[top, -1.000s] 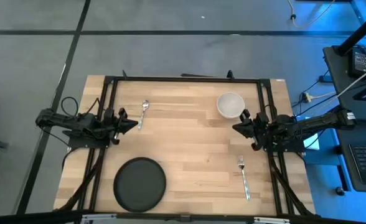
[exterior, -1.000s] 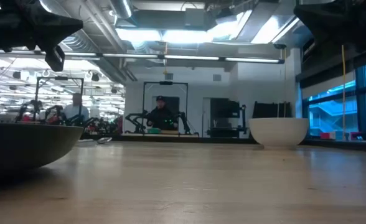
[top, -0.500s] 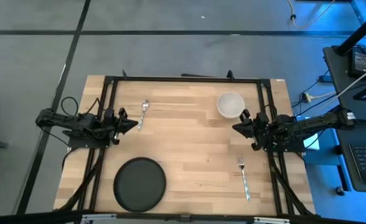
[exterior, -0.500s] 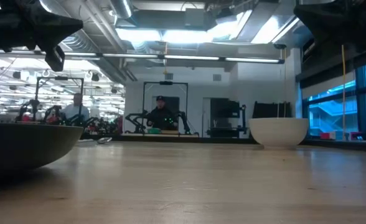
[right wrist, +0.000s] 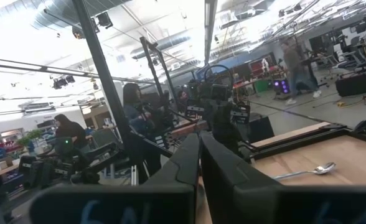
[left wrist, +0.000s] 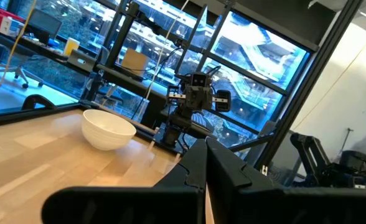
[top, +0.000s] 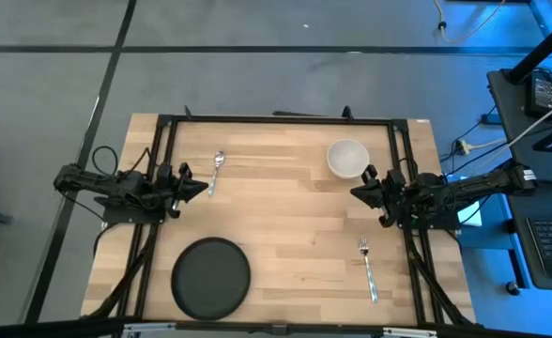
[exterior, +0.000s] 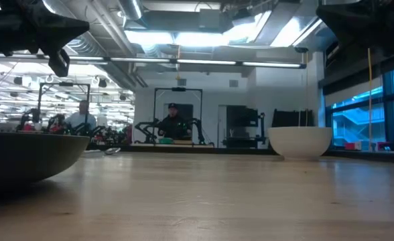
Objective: Set table place
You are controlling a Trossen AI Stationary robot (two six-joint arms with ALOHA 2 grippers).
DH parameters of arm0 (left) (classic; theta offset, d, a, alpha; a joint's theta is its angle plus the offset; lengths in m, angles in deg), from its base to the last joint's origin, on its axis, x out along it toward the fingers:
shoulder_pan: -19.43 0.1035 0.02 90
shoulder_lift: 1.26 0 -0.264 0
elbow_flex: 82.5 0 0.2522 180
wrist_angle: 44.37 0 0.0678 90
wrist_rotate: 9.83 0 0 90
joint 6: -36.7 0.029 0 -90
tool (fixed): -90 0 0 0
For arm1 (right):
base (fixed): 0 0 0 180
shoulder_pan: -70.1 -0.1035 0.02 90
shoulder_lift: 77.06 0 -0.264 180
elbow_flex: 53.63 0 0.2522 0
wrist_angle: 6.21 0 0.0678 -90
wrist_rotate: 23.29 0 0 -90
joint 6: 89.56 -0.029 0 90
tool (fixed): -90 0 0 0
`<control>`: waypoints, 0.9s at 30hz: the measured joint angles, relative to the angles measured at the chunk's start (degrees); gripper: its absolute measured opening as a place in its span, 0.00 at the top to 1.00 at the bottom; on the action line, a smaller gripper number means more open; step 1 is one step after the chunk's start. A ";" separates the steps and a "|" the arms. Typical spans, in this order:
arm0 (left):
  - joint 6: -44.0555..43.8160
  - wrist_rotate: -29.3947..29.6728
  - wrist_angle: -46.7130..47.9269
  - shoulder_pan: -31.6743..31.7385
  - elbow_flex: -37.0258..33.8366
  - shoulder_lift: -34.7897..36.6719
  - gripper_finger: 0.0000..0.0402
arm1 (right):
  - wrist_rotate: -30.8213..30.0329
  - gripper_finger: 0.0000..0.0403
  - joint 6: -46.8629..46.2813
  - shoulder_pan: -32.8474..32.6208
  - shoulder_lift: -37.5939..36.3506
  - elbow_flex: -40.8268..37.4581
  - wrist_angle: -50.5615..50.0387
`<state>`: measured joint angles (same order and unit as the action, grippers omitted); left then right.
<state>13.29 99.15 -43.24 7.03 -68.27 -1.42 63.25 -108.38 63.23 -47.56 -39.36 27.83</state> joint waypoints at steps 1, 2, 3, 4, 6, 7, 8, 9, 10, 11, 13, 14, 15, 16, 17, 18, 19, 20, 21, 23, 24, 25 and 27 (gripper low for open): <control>0.00 0.00 0.00 -0.01 0.00 0.00 1.00 | -0.03 0.95 0.30 0.04 0.00 0.00 0.04; 0.00 0.00 0.00 -0.01 0.00 0.01 1.00 | -0.05 0.95 0.76 0.04 -0.01 0.00 0.04; 0.00 0.00 0.00 -0.01 0.00 0.02 1.00 | -0.10 0.95 1.18 0.04 -0.01 0.00 0.08; -0.01 0.02 0.00 0.00 0.00 0.01 1.00 | -0.29 0.95 1.35 0.06 0.00 0.00 0.08; -0.01 0.01 0.00 0.00 0.00 0.01 1.00 | -1.48 0.95 1.26 0.06 0.00 0.00 0.06; 0.00 0.00 0.00 -0.01 0.00 0.02 1.00 | -1.89 0.95 1.08 0.06 0.00 0.00 0.02; 0.00 0.00 0.00 0.01 0.00 0.00 1.00 | -1.95 0.95 1.07 0.06 0.00 0.00 -0.04; 0.00 0.02 0.00 0.01 0.00 0.00 1.00 | -1.93 0.95 1.08 0.06 -0.01 0.00 -0.23; 0.00 0.02 0.00 0.01 0.00 0.02 1.00 | -1.92 0.95 1.09 0.06 0.00 0.00 -0.41; 0.05 0.02 -0.02 0.01 0.00 0.01 1.00 | -1.82 0.95 1.06 0.06 0.00 0.00 -0.47; 1.81 0.60 -0.24 0.01 0.00 0.00 1.00 | -1.67 0.95 -0.15 0.06 0.00 0.00 -0.40; 2.78 0.95 -0.34 0.01 0.00 0.02 1.00 | -1.89 0.95 -1.05 0.06 0.00 0.00 -0.21; 3.17 1.07 -0.35 0.01 0.00 0.02 1.00 | -2.69 0.95 -2.41 0.02 0.00 0.00 -0.05; 3.24 1.08 -0.41 0.01 0.00 0.01 1.00 | -3.90 0.95 -4.00 0.04 -0.02 0.00 0.02; 3.22 1.17 -0.77 0.01 0.00 0.00 1.00 | -5.13 0.95 -6.06 0.04 -0.02 0.00 0.06; 3.15 1.45 -1.29 -0.01 0.00 0.02 1.00 | -6.56 0.95 -8.50 0.04 -0.01 0.00 0.30; 2.73 1.55 -1.75 0.01 0.00 0.02 1.00 | -8.44 0.95 -11.01 0.04 0.02 0.00 0.83; 1.90 1.57 -2.16 0.01 0.00 0.01 1.00 | -10.70 0.95 -13.44 0.06 0.00 -0.01 1.42; 0.70 1.55 -2.75 0.00 0.00 0.02 1.00 | -12.96 0.95 -15.78 0.06 0.00 -0.02 2.33; -1.50 1.57 -4.62 0.01 0.00 0.00 1.00 | -14.19 0.95 -17.45 0.10 0.00 -0.04 4.02; -1.82 1.57 -5.97 0.01 0.00 0.00 1.00 | -14.15 0.95 -17.38 0.06 0.00 0.00 5.13; -1.96 1.57 -7.76 0.01 0.00 0.00 1.00 | -14.13 0.95 -16.93 0.06 0.00 0.55 5.16; -3.58 0.49 -10.53 0.01 0.68 0.00 1.00 | -14.09 0.95 -16.72 0.06 0.04 3.09 5.12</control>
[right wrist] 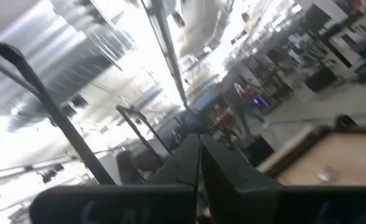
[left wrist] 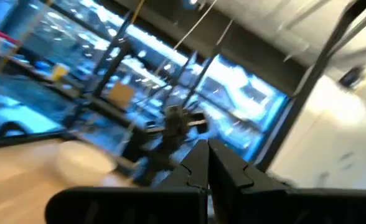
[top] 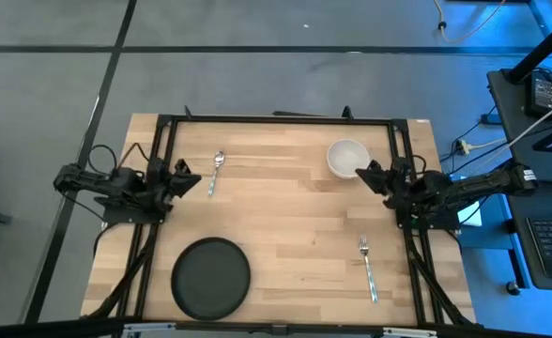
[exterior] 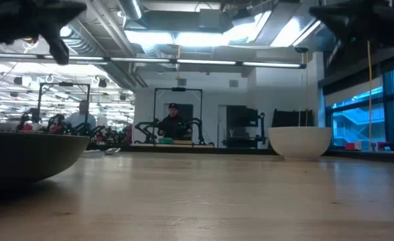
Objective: Set table place
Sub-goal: Move the black plate to the center of the table
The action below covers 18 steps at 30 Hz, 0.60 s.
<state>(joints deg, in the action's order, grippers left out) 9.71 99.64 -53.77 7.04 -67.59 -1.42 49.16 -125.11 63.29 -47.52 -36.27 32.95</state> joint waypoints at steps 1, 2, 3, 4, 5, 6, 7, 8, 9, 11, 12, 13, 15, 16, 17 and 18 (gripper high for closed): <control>-1.42 -0.90 -0.21 0.00 1.02 -0.01 1.00 | 0.21 0.95 0.09 0.00 -0.02 1.61 -0.17; -2.63 -1.70 0.27 -0.01 2.55 -0.01 1.00 | 1.15 0.95 1.07 0.00 0.05 3.50 -0.41; -3.19 -2.59 1.31 -0.02 4.48 -0.05 1.00 | 2.64 0.95 2.56 0.00 0.23 5.65 -1.07; -3.68 -3.65 3.46 0.00 6.91 -0.30 1.00 | 4.53 0.95 4.40 0.00 0.36 7.90 -1.93; -4.04 -4.55 6.53 -0.02 9.67 -0.79 1.00 | 6.30 0.95 6.60 0.00 0.50 10.16 -3.04; -4.04 -5.37 10.36 -0.02 12.85 -1.57 1.00 | 7.87 0.95 8.95 -0.01 0.83 12.82 -4.46; -4.02 -6.13 14.80 -0.02 16.30 -2.64 1.00 | 9.20 0.95 11.40 -0.04 1.13 15.43 -6.36; -4.02 -6.81 19.72 -0.02 19.93 -4.03 1.00 | 10.50 0.95 13.90 -0.02 1.43 17.86 -8.58; -4.13 -7.09 24.94 -0.02 23.68 -5.75 1.00 | 11.43 0.95 15.72 -0.02 1.88 20.37 -11.02; -4.44 -7.81 36.02 -0.02 31.46 -10.26 1.00 | 11.74 0.95 18.49 -0.02 2.87 25.15 -16.64; -4.44 -8.48 41.12 0.00 35.20 -12.93 1.00 | 11.74 0.95 19.66 -0.02 3.29 27.31 -19.67; -4.47 -9.13 45.82 -0.02 38.80 -15.94 1.00 | 11.72 0.95 20.76 -0.02 3.77 29.44 -22.57; -4.48 -10.63 54.76 -0.02 45.30 -22.21 1.00 | 11.70 0.95 22.02 -0.02 4.68 33.00 -28.36; -4.46 -11.78 58.24 -0.01 48.09 -25.34 1.00 | 11.68 0.95 22.43 -0.02 5.17 34.56 -30.97; -4.43 -13.03 60.93 -0.01 50.74 -28.49 1.00 | 11.66 0.95 22.55 -0.02 5.61 35.97 -33.38; -4.17 -14.34 63.25 -0.02 53.08 -31.31 1.00 | 11.64 0.95 22.58 -0.02 6.02 37.17 -35.30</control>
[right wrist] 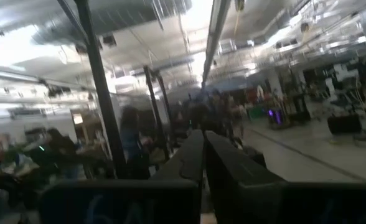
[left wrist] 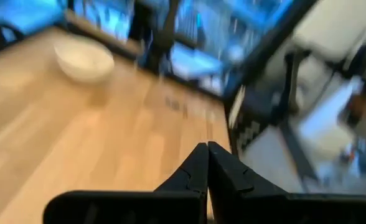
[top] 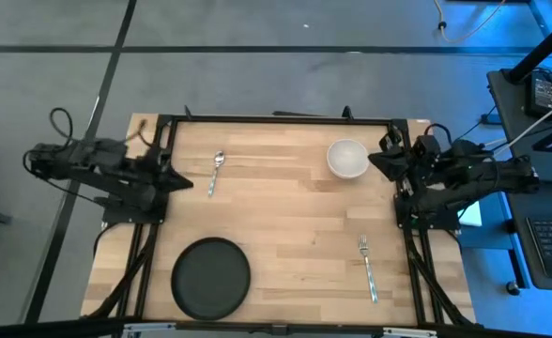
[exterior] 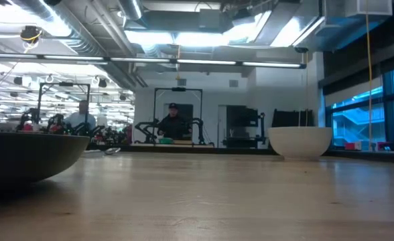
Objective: Set table place
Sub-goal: Move the black plate to the center of the table
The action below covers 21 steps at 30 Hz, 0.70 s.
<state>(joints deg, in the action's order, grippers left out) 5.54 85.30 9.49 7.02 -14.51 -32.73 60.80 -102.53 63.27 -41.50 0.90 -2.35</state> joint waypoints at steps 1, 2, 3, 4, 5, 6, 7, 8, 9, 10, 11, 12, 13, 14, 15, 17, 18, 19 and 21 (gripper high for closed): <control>0.54 -1.02 1.92 0.00 2.09 -2.45 1.00 | 0.02 0.95 -0.08 0.00 0.44 1.00 -1.40; 1.37 -1.89 3.31 0.00 4.01 -4.74 1.00 | 0.02 0.95 -0.11 0.00 0.78 1.74 -2.71; 2.35 -2.49 3.95 -0.02 5.71 -6.65 1.00 | 0.02 0.95 -0.03 0.00 1.07 2.41 -3.51; 3.56 -2.84 4.44 -0.02 7.25 -8.31 1.00 | 0.02 0.95 0.00 0.00 1.32 2.96 -3.60; 4.54 -3.09 4.61 -0.02 8.50 -9.65 1.00 | 0.00 0.95 0.01 0.00 1.47 3.38 -3.51; 5.00 -3.15 4.67 -0.02 9.63 -10.91 1.00 | 0.02 0.95 0.09 0.02 1.53 3.69 -3.38; 5.27 -3.15 4.65 -0.02 10.47 -11.90 1.00 | 0.00 0.95 0.24 0.02 1.57 3.93 -3.35; 5.35 -3.11 4.69 -0.02 11.15 -12.75 1.00 | 0.01 0.95 0.24 0.02 1.57 4.02 -3.32; 5.21 -2.76 4.72 -0.02 11.70 -13.40 1.00 | -0.01 0.95 0.22 0.02 1.57 4.02 -3.34; 4.72 -2.01 4.70 -0.02 12.14 -13.92 1.00 | -0.02 0.95 0.17 0.02 1.59 4.02 -3.39; 4.52 -1.19 4.45 -0.02 12.45 -14.34 1.00 | -0.02 0.95 0.01 0.02 1.59 4.02 -3.51; 4.48 -0.53 3.95 0.00 12.58 -14.67 1.00 | -0.05 0.95 -0.06 0.02 1.59 4.02 -3.65; 4.44 -0.17 3.77 0.01 12.60 -14.86 1.00 | -0.05 0.95 -0.06 0.02 1.70 4.02 -3.97; 4.25 0.08 4.24 0.02 12.60 -15.05 1.00 | -0.12 0.95 -0.04 0.02 1.94 4.02 -4.44; 3.70 0.65 4.92 0.05 12.60 -15.24 1.00 | -0.44 0.95 -0.14 0.02 2.08 4.02 -4.82; 2.65 2.38 6.50 0.15 12.60 -15.82 0.99 | -1.00 0.95 -0.59 0.02 2.62 4.02 -5.27; 2.38 2.85 7.71 0.17 12.59 -16.13 0.98 | -1.01 0.95 -1.24 0.02 2.94 4.02 -5.47; 1.91 3.00 8.96 0.19 12.58 -16.46 0.96 | -1.01 0.95 -1.69 0.02 3.32 4.02 -5.61; 0.71 3.06 10.04 0.17 12.58 -17.37 0.93 | -1.01 0.93 -2.64 0.02 3.93 4.02 -5.55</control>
<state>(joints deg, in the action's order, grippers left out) 6.25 88.35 19.52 7.20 -1.93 -50.10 59.79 -105.16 63.29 -37.57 4.92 -7.90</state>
